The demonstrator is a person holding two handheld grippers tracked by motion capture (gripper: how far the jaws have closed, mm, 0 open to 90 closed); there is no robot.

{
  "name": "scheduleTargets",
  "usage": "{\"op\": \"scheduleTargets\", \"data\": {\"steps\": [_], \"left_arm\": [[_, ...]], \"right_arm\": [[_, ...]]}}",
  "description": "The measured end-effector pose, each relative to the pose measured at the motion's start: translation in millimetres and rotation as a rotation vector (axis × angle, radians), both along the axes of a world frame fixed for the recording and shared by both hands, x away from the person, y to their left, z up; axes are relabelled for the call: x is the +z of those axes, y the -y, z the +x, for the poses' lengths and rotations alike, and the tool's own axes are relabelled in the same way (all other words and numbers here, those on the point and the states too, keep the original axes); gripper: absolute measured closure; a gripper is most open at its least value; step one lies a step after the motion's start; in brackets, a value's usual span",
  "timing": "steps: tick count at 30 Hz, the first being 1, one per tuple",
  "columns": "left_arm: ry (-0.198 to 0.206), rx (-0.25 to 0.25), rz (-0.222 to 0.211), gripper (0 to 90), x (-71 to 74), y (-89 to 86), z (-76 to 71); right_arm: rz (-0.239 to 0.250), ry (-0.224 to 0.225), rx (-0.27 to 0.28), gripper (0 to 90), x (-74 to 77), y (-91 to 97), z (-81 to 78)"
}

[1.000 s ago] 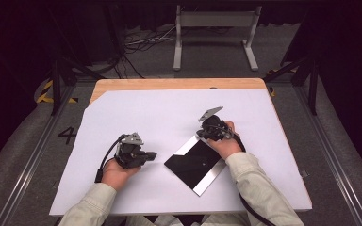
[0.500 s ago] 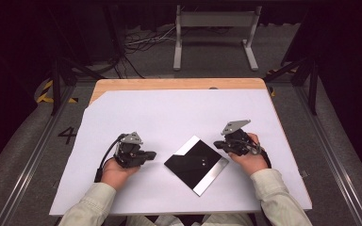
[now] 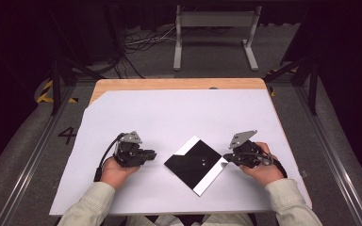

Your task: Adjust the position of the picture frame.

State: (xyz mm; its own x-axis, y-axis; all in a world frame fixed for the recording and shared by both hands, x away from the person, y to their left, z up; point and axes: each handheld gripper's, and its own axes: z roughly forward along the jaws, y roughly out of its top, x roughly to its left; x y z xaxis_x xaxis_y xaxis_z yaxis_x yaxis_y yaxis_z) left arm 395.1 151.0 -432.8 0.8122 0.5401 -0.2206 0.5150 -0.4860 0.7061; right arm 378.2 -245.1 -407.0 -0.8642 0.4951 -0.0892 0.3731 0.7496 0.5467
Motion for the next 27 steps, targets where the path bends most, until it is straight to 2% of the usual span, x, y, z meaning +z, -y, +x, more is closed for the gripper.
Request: {"op": "scheduleTargets", "data": {"steps": [7, 11, 13, 17, 20, 23, 27], "left_arm": [[0.0, -0.004, 0.004, 77.6, -1.0, 0.6, 0.9], [0.0, -0.004, 0.004, 77.2, -0.9, 0.8, 1.3], [0.0, -0.004, 0.005, 77.0, -1.1, 0.7, 1.5], [-0.007, 0.002, 0.0, 76.8, -1.9, 0.9, 1.7], [-0.011, 0.002, 0.0, 76.8, -1.4, 2.0, 0.8], [-0.006, 0.001, 0.0, 76.8, -0.5, 3.0, 0.1], [-0.008, -0.001, 0.004, 76.9, -1.2, 2.4, 1.2]], "right_arm": [[-0.032, -0.055, 0.056, 90.0, -7.0, 1.8, -6.5], [-0.051, -0.063, 0.067, 90.0, -11.9, -1.3, -6.2], [-0.036, -0.067, 0.067, 90.0, -12.1, -2.3, -6.3], [-0.054, -0.033, 0.054, 90.0, -12.7, -5.8, -10.9], [-0.049, -0.02, 0.033, 90.0, -13.3, -6.8, -12.9], [-0.033, 0.013, 0.01, 90.0, -15.7, -10.7, -10.9], [-0.038, 0.064, -0.021, 90.0, -17.8, -21.2, -5.5]]}}
